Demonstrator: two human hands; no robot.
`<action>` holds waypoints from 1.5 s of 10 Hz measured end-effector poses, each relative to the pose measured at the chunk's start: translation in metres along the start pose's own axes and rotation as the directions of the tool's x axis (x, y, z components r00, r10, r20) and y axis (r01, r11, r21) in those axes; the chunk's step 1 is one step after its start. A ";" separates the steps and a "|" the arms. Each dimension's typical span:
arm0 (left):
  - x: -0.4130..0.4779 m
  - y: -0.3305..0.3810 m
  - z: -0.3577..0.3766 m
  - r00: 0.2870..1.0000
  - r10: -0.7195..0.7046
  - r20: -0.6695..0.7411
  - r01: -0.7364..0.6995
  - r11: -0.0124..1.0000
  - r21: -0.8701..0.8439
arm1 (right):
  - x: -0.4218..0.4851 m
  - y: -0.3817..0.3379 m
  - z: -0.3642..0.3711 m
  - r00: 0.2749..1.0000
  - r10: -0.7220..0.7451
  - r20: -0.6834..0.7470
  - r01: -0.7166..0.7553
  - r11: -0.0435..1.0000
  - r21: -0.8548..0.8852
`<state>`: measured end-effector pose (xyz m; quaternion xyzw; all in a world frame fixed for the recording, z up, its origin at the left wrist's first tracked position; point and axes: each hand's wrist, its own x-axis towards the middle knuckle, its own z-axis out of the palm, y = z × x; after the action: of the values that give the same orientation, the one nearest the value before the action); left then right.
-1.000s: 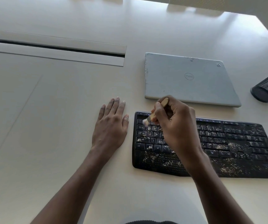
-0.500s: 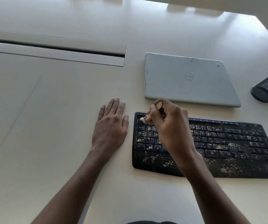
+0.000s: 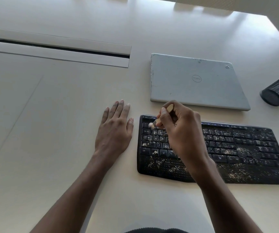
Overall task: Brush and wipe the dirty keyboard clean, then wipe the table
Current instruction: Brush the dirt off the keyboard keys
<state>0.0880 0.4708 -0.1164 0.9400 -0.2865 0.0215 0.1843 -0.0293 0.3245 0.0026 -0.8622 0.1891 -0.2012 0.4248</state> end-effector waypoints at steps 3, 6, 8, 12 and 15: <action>0.000 0.000 -0.001 1.000 0.000 0.002 0.000 1.000 0.000 | 0.001 0.003 -0.005 0.998 0.036 -0.044 -0.035 0.999 0.026; 0.000 0.000 -0.001 1.000 0.000 0.001 0.000 1.000 0.001 | 0.002 0.005 -0.007 0.998 0.037 -0.049 -0.036 0.999 0.015; -0.001 0.000 -0.001 1.000 0.001 -0.004 -0.001 1.000 0.003 | 0.003 0.007 -0.013 0.998 0.043 -0.052 -0.043 0.999 0.000; -0.001 0.000 -0.001 1.000 0.003 0.003 -0.003 1.000 0.002 | 0.001 0.009 -0.015 0.998 0.046 -0.052 -0.048 0.998 -0.031; -0.001 0.000 -0.002 1.000 0.000 0.006 0.000 1.000 -0.001 | 0.000 0.008 -0.016 0.997 0.055 -0.052 -0.057 0.998 -0.037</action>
<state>0.0875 0.4715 -0.1147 0.9400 -0.2869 0.0187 0.1837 -0.0393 0.3091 0.0049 -0.8591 0.2280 -0.2075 0.4086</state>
